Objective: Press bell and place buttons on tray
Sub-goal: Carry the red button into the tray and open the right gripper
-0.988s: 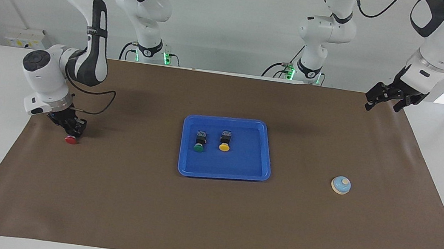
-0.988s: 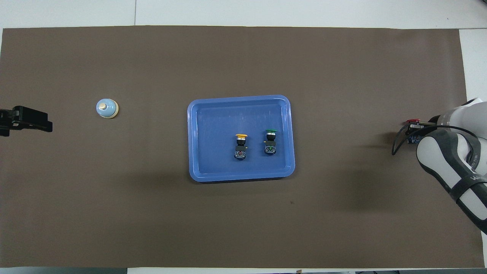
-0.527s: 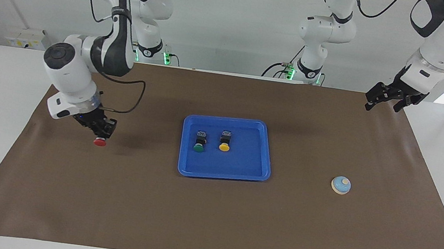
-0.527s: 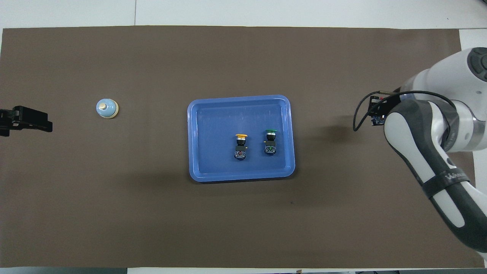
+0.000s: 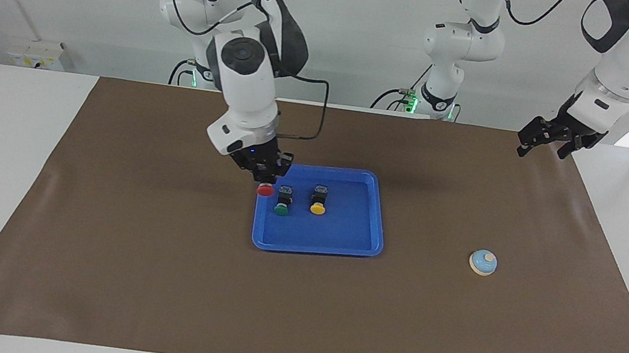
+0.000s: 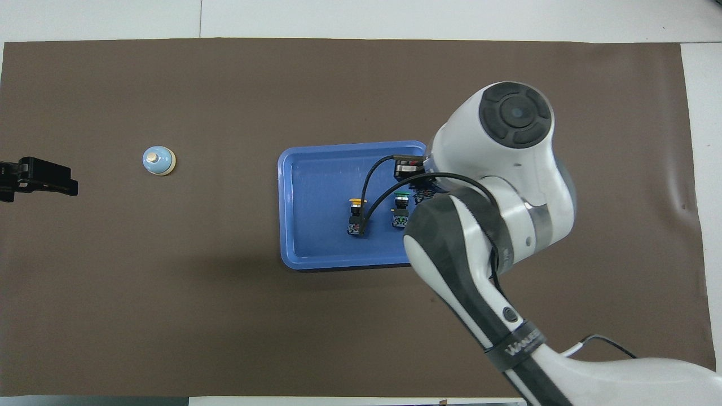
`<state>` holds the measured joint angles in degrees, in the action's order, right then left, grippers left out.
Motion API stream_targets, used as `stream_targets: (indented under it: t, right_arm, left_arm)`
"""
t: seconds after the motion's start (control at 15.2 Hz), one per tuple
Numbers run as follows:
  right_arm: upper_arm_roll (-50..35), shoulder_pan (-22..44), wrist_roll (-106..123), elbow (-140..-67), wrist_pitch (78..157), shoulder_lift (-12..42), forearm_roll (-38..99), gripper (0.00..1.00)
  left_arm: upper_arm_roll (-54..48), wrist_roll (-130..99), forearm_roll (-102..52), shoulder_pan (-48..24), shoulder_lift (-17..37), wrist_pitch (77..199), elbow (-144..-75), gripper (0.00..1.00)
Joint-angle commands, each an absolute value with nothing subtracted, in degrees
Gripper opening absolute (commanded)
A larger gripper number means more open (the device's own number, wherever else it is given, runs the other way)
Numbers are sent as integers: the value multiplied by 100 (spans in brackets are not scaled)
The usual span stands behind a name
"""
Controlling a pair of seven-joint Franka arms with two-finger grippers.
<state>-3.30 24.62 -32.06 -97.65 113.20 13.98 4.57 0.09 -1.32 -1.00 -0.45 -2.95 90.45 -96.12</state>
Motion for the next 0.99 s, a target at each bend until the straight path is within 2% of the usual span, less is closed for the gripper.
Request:
stream_targets:
  t: [0.0, 0.26, 0.4, 0.53, 0.92]
  right_arm:
    - [-273, 3039, -3513, -9370, 11320, 1835, 519, 0]
    - [-255, 3655, -4287, -8694, 11513, 2688, 282, 0]
    - [-255, 3822, -4438, -8648, 11846, 2934, 237, 0]
    - [-255, 3876, -4465, -8753, 12259, 3014, 185, 0]
    - [-237, 4069, -4491, -9122, 12822, 3261, 114, 0]
  left_arm:
    - [18, -158, -79, -44, -334, 8982, -9562, 100]
    - [18, -158, -79, -44, -334, 8982, -9562, 100]
    - [18, -158, -79, -44, -334, 8982, -9562, 100]
    - [18, -158, -79, -44, -334, 8982, -9562, 100]
    - [18, -158, -79, -44, -334, 8982, -9562, 100]
